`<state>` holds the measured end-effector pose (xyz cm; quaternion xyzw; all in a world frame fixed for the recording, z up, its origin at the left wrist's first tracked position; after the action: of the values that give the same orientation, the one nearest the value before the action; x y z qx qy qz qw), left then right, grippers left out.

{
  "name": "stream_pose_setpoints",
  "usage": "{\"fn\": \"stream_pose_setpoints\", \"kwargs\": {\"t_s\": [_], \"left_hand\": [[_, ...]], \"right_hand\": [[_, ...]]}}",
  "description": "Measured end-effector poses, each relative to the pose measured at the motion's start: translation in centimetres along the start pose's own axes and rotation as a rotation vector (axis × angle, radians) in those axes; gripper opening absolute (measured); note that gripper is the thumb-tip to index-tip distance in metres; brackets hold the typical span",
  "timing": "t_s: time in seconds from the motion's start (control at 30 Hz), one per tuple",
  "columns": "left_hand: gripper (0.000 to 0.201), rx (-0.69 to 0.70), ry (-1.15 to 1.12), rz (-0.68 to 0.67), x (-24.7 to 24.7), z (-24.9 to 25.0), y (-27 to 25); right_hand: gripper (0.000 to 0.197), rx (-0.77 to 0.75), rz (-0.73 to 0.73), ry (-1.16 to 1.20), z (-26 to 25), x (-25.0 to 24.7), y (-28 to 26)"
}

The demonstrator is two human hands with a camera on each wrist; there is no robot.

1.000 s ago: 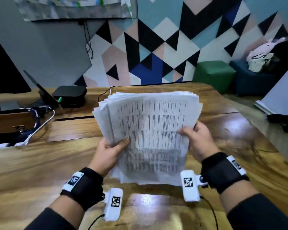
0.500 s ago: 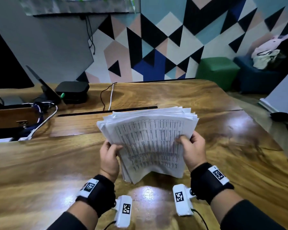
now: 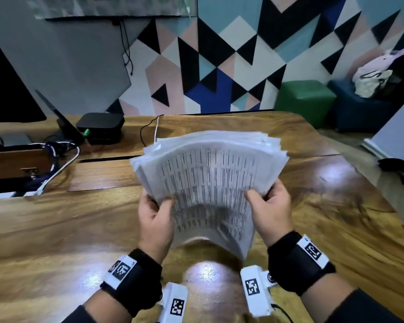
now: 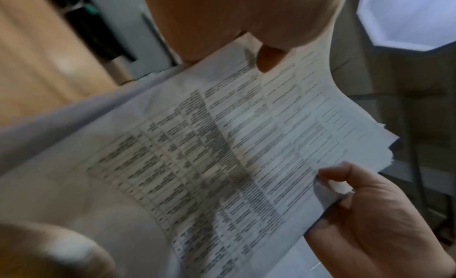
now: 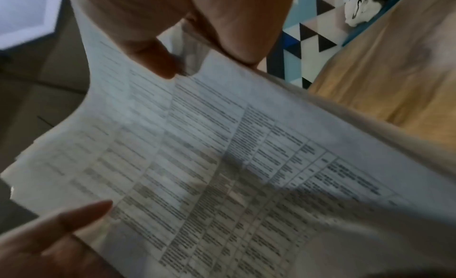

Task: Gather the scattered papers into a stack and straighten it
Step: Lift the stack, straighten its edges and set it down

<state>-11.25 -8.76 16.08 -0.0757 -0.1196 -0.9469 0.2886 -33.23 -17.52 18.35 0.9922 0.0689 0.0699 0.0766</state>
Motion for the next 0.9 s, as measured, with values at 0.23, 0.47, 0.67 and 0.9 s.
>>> {"fn": "stream_pose_setpoints", "kwargs": {"t_s": [0.23,0.47,0.67,0.9], "left_hand": [[0.03,-0.114,0.001,-0.008,-0.7,-2.3,0.3],[0.037,0.023,-0.072,-0.067,-1.0,-0.4,0.9],[0.037,0.016,-0.002,-0.022,-0.2,0.2,1.1],[0.03,-0.112,-0.009,-0.089,-0.9,-2.1,0.5]], "right_hand": [[0.029,0.178,0.003,-0.068,2.9,-0.3,0.5],[0.031,0.084,-0.049,0.056,1.0,0.1,0.0],[0.032,0.049,0.034,-0.027,0.7,0.8,0.6],[0.033,0.084,-0.027,0.017,1.9,1.1,-0.4]]}}
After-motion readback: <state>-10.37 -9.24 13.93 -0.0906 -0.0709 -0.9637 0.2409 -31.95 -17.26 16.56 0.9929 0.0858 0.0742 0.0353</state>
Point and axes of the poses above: each hand's wrist, its own y-axis towards the middle knuckle, its own x-axis out of the palm, z = x × y, the point moved 5 cm from there along y, towards the middle knuckle, and after that the axes turned 9 degrees about -z, right-handed, at the moved point
